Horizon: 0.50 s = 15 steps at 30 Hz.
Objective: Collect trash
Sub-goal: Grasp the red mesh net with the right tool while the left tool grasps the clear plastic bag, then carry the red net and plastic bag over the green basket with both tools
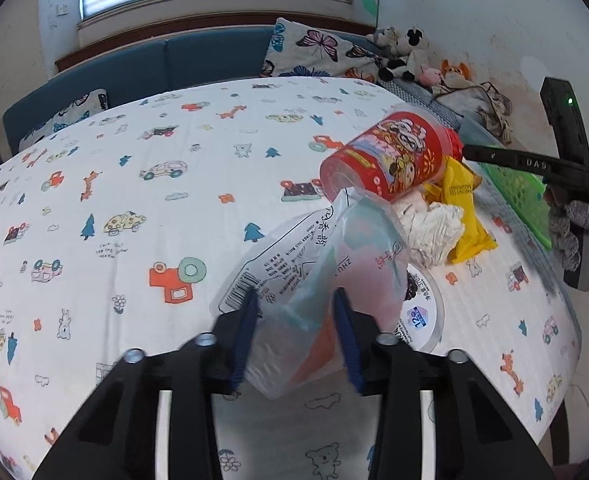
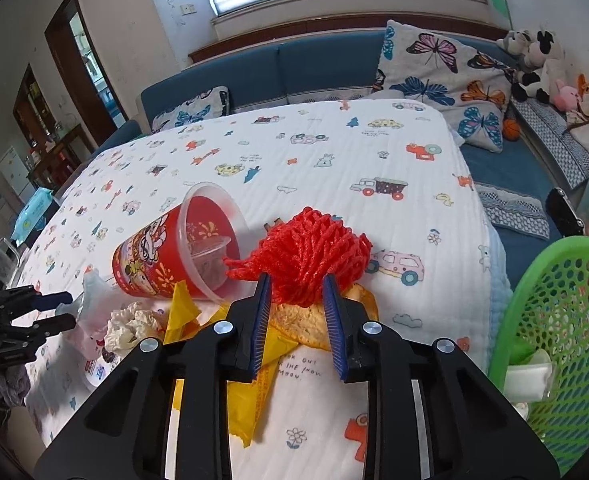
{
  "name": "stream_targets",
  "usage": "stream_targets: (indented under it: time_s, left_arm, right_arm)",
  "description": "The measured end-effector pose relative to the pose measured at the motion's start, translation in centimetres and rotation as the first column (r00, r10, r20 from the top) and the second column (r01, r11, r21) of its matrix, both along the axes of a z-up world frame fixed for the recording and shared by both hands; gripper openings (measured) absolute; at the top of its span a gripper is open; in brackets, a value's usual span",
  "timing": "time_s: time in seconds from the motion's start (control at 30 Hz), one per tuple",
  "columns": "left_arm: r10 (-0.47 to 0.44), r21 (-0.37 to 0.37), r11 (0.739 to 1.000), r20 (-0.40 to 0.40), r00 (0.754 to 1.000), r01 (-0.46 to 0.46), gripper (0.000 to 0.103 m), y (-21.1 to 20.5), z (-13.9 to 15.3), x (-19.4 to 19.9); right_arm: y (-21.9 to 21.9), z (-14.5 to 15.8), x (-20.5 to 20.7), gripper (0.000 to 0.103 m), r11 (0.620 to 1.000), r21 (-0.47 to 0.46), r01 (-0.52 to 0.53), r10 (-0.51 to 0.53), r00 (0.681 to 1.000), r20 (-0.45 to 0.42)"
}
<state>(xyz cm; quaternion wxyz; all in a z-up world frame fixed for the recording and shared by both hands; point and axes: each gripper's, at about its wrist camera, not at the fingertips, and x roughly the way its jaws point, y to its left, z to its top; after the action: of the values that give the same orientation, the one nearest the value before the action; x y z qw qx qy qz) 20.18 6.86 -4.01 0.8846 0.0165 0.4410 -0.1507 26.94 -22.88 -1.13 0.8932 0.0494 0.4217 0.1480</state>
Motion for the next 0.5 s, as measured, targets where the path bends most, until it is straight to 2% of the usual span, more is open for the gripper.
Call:
stream_targets:
  time_s: [0.1, 0.17, 0.23, 0.5]
  left_arm:
    - [-0.002, -0.007, 1.0, 0.004, 1.0, 0.002, 0.029, 0.0, 0.0, 0.0]
    - [-0.002, -0.008, 1.0, 0.008, 1.0, 0.002, 0.026, 0.0, 0.0, -0.1]
    - [-0.007, -0.007, 1.0, 0.011, 1.0, 0.007, 0.023, 0.0, -0.1, -0.3]
    - [-0.018, -0.023, 1.0, 0.012, 1.0, 0.018, 0.023, 0.0, 0.0, -0.5]
  right_arm:
    - [0.0, 0.2, 0.0, 0.03, 1.0, -0.003, 0.012, -0.012, 1.0, 0.007]
    - [-0.2, 0.4, 0.3, 0.037, 1.0, 0.005, 0.027, -0.027, 1.0, 0.005]
    - [-0.4, 0.5, 0.7, 0.053, 0.999, 0.029, 0.045, -0.045, 0.999, -0.001]
    - [-0.9, 0.4, 3.1, 0.054, 0.991, 0.078, 0.111, -0.108, 0.993, -0.041]
